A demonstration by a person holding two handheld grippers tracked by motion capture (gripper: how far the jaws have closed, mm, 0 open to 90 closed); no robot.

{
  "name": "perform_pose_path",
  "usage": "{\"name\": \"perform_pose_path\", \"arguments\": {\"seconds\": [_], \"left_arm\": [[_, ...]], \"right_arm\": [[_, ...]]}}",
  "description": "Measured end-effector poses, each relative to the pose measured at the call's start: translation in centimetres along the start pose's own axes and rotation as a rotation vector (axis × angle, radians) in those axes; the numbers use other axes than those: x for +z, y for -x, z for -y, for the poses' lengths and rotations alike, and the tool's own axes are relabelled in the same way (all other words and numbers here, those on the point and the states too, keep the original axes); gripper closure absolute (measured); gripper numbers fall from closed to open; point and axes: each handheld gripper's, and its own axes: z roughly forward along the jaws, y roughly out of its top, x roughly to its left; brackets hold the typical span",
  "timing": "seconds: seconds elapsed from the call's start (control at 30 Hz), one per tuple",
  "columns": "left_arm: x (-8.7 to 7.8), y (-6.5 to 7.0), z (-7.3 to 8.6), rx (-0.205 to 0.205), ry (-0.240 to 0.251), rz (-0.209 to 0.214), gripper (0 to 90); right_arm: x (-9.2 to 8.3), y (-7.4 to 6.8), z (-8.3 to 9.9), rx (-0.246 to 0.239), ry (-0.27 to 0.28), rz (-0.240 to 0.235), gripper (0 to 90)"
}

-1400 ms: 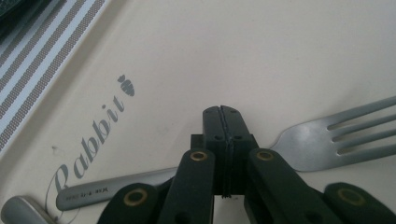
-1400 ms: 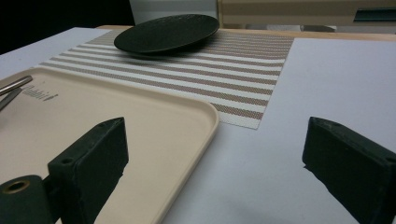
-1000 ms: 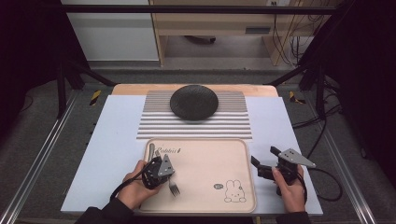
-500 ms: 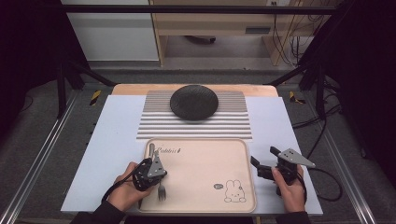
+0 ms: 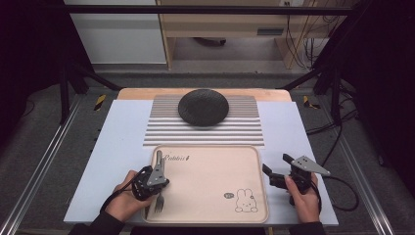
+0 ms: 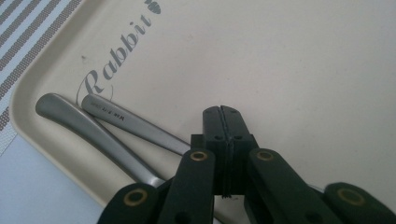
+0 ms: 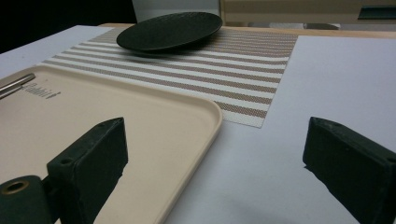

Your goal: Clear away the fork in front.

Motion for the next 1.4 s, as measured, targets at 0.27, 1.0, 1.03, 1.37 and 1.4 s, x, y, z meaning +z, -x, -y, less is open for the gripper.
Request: {"name": "perform_pose_path", "arguments": {"seconds": [0.27, 1.0, 1.03, 1.37, 1.4], "left_arm": [[-0.1, -0.1, 0.2, 0.001, 0.006, -0.015, 90.0], [-0.7, 0.6, -1.3, 0.109, 0.182, -0.174, 90.0], [-0.7, 0.6, -1.4, 0.108, 0.185, -0.172, 90.0], [-0.4, 0.6, -1.4, 0.119, 0.191, -0.172, 90.0], [-0.4, 0.6, -1.4, 0.123, 0.192, -0.173, 90.0]], "right_arm": [[0.0, 0.0, 0.0, -0.005, -0.003, 0.001, 6.9], [0.1, -0.1, 0.0, -0.018, -0.011, 0.006, 6.6], [0.1, -0.2, 0.0, -0.019, -0.013, 0.006, 6.6], [0.2, -0.2, 0.0, -0.023, -0.015, 0.008, 6.6], [0.2, -0.2, 0.1, -0.024, -0.016, 0.008, 6.6]]}}
